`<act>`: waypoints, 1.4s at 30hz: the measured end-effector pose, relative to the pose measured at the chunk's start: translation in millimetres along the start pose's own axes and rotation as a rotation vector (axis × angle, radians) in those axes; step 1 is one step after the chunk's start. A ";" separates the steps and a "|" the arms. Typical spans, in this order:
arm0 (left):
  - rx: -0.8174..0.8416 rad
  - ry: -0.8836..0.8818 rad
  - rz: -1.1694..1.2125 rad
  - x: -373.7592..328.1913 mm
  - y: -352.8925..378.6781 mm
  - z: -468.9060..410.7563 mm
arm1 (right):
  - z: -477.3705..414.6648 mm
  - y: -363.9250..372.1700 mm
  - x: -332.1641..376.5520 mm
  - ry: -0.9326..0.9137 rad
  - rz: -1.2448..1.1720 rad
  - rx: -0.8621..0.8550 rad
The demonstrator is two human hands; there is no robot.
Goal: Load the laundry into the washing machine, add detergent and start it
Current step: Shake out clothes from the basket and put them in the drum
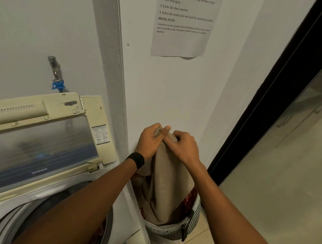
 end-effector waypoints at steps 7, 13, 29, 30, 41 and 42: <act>-0.186 -0.078 0.086 3.0 -17.2 -13.7 | 8.1 -8.8 -17.6 -0.098 -0.047 0.232; -0.119 -0.021 0.098 0.8 -12.8 -9.0 | 2.3 -14.0 -10.1 -0.135 -0.178 0.051; -0.106 -0.057 0.080 -3.2 -8.7 -4.6 | 5.7 -13.3 -5.4 -0.092 -0.064 0.174; -0.125 -0.061 0.081 -3.0 -11.9 -7.1 | 7.1 -16.9 -9.7 -0.098 -0.054 0.178; 0.108 0.030 0.105 -4.8 -7.5 0.8 | -1.7 -34.6 5.4 -0.201 -0.132 0.013; 0.168 0.024 0.102 -6.4 -4.3 3.0 | -1.9 -30.9 8.2 -0.223 -0.154 0.037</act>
Point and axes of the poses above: each hand's wrist, its own z-axis away from the middle knuckle, its own y-axis out of the palm, x = y × z, the point moved 1 cm from there along -z, towards the middle knuckle, and after that the axes turned 6 degrees about -y, right-handed, at the moved point
